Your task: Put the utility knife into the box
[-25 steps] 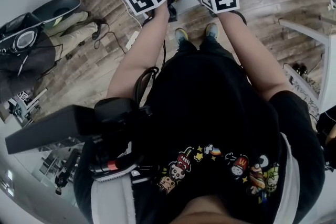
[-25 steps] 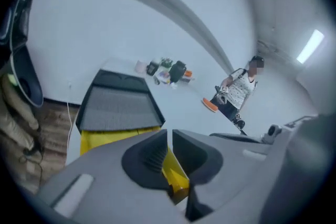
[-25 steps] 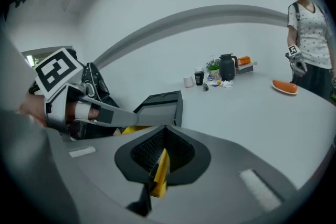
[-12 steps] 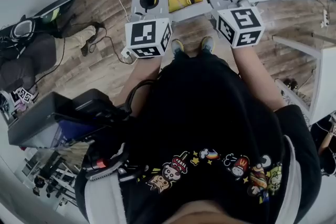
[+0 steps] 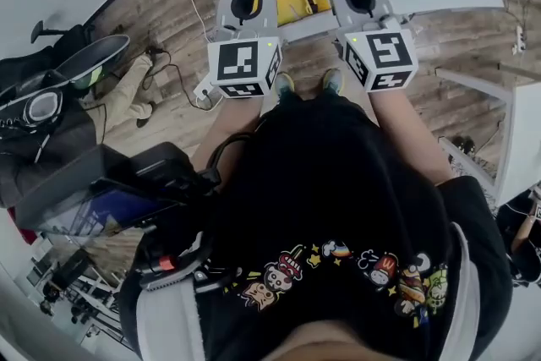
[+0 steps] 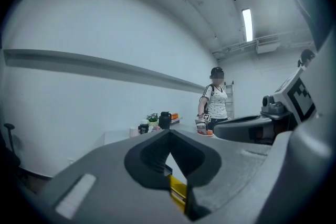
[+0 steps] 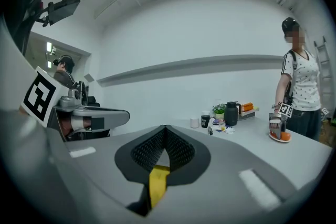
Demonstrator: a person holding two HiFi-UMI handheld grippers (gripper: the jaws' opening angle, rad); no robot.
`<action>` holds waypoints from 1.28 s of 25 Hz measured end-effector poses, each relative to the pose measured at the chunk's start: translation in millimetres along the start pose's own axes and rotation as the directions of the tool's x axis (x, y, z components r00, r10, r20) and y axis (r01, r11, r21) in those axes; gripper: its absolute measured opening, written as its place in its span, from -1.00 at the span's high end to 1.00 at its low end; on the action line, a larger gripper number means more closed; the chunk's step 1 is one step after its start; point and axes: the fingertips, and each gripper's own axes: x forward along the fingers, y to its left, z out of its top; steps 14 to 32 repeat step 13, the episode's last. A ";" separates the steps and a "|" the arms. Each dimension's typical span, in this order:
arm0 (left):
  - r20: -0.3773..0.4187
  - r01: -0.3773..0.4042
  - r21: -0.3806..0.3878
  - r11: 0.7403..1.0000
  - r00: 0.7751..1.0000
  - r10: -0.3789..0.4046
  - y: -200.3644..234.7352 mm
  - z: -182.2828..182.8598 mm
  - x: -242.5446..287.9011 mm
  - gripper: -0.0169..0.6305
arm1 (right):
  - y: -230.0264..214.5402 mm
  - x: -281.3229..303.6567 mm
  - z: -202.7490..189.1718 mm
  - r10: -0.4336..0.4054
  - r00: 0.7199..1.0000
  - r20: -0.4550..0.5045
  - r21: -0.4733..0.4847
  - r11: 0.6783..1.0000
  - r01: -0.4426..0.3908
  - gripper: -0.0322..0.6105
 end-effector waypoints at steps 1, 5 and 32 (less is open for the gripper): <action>-0.006 -0.001 -0.003 1.000 1.000 0.001 0.8 -1.9 0.1 0.94 | 0.4 0.2 -0.4 0.000 1.000 0.000 0.001 1.000 0.000 0.83; -0.033 -0.015 -0.027 1.000 0.999 0.014 8.6 -11.1 -1.3 0.94 | 1.9 0.6 -5.7 0.006 1.000 -0.009 0.012 1.000 -0.006 0.83; -0.075 -0.026 -0.024 0.999 0.997 0.024 14.7 -13.7 -3.8 0.95 | 2.0 -0.4 -4.5 -0.008 1.000 -0.019 0.028 1.000 0.008 0.83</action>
